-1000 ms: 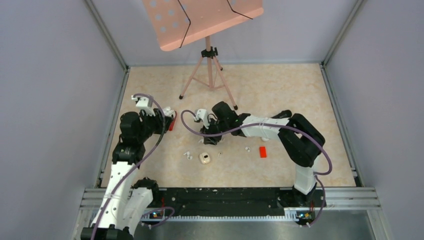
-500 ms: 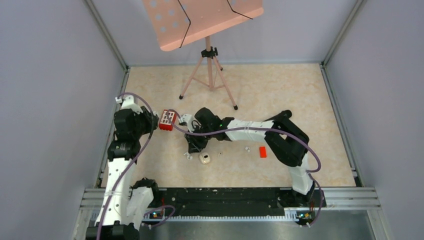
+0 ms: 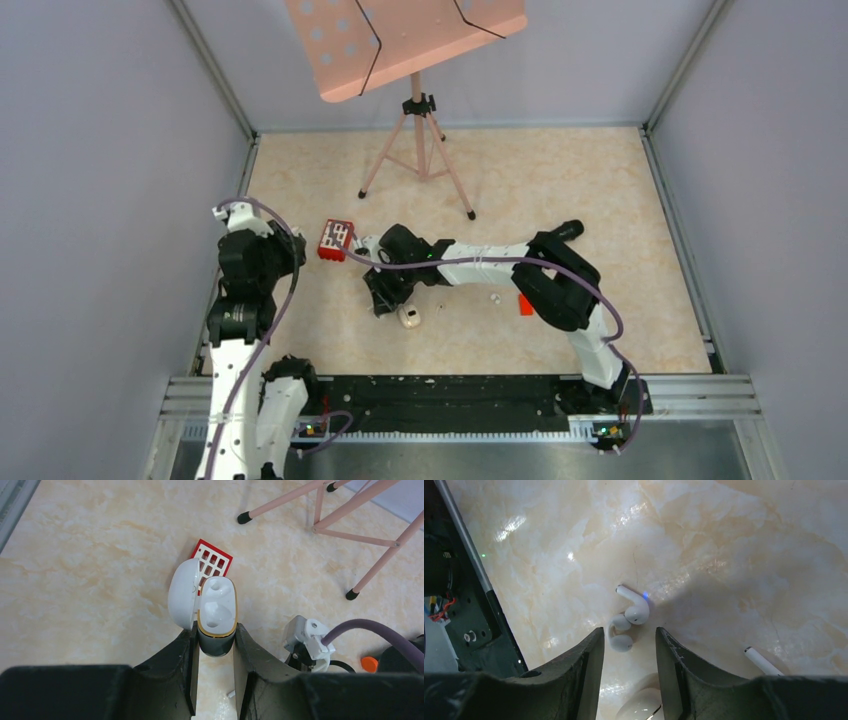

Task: Insert the wireless bluetooth earbuds into the charging case
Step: Pick up the earbud from the center of the board.

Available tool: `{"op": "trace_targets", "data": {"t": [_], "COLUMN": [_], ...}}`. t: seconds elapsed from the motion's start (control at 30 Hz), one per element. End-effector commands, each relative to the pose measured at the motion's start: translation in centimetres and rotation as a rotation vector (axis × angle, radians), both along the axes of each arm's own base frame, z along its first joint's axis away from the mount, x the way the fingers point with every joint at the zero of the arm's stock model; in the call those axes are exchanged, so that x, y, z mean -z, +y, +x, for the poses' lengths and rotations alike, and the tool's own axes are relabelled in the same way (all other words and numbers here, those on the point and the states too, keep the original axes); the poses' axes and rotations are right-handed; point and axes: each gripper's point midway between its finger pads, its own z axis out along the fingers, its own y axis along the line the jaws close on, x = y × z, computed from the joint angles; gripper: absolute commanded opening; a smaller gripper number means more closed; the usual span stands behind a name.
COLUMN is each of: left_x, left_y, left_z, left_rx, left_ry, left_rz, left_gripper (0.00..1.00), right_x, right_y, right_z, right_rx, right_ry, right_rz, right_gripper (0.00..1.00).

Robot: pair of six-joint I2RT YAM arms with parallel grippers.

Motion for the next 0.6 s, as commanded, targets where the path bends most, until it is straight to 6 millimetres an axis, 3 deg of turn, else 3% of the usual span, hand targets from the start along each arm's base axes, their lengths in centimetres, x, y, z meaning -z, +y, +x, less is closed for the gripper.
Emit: {"op": "trace_targets", "data": {"t": [0.0,0.57], "left_x": [-2.7,-2.7], "left_y": [0.7,0.7], "left_z": [-0.4,-0.9], "left_rx": [-0.030,-0.035], "left_ry": [-0.071,-0.076], "left_rz": [0.028,0.011], "left_gripper": [0.00,0.00], "right_x": [-0.4,1.4], "right_y": [1.3,1.1], "right_z": [0.6,1.2], "right_rx": [0.054,0.119], "right_ry": [0.003,0.005], "right_rz": [-0.003,-0.070], "right_gripper": [0.42,0.31]}}
